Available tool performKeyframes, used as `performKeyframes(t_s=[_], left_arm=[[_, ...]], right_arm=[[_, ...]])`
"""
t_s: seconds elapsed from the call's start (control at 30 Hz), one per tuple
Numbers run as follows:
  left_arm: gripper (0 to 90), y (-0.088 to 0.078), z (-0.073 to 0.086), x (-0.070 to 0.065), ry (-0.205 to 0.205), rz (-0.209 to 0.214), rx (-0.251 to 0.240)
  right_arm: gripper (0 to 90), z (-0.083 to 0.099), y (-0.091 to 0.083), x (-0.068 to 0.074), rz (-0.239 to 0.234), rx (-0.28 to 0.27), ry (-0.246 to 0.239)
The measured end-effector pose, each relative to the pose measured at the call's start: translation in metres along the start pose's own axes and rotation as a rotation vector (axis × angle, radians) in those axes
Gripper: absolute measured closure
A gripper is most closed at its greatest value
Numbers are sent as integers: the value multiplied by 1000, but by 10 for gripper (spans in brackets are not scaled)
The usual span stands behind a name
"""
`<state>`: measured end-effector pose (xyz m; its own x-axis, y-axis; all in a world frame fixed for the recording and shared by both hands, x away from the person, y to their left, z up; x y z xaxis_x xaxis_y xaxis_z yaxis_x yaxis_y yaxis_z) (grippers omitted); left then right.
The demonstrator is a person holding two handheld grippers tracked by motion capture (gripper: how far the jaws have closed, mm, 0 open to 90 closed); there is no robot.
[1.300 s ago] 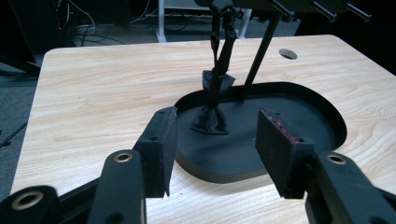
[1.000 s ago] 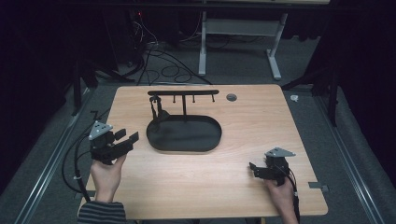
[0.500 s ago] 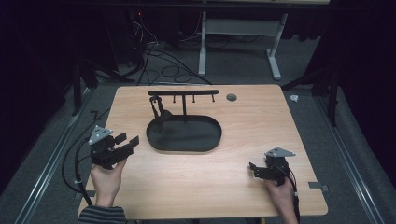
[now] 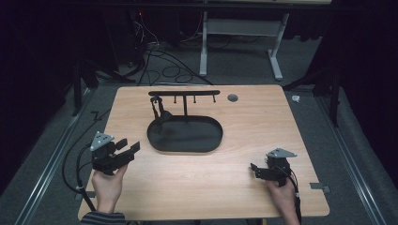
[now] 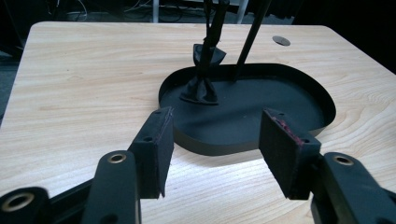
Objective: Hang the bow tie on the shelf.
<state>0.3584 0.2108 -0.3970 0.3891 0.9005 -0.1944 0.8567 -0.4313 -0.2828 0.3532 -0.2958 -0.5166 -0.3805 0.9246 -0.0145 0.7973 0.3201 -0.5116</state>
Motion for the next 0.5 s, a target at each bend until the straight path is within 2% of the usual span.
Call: performKeyframes(t_s=[0.5], left_arm=[[453, 0, 15, 0, -19, 8, 17]], right_arm=[[200, 0, 0, 0, 0, 0, -1]])
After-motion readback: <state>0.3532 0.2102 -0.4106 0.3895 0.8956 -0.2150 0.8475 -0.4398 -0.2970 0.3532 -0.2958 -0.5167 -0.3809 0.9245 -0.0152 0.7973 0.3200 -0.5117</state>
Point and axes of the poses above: each handheld gripper's, and its own axes: y roughly forward along the jaws, z roughly out of its underside, x roughly to its left, the point moved 2 cm from there along y, roughly forward along the jaws, and after that the axes turned 14 degrees about -x, right-handed, at the moved point
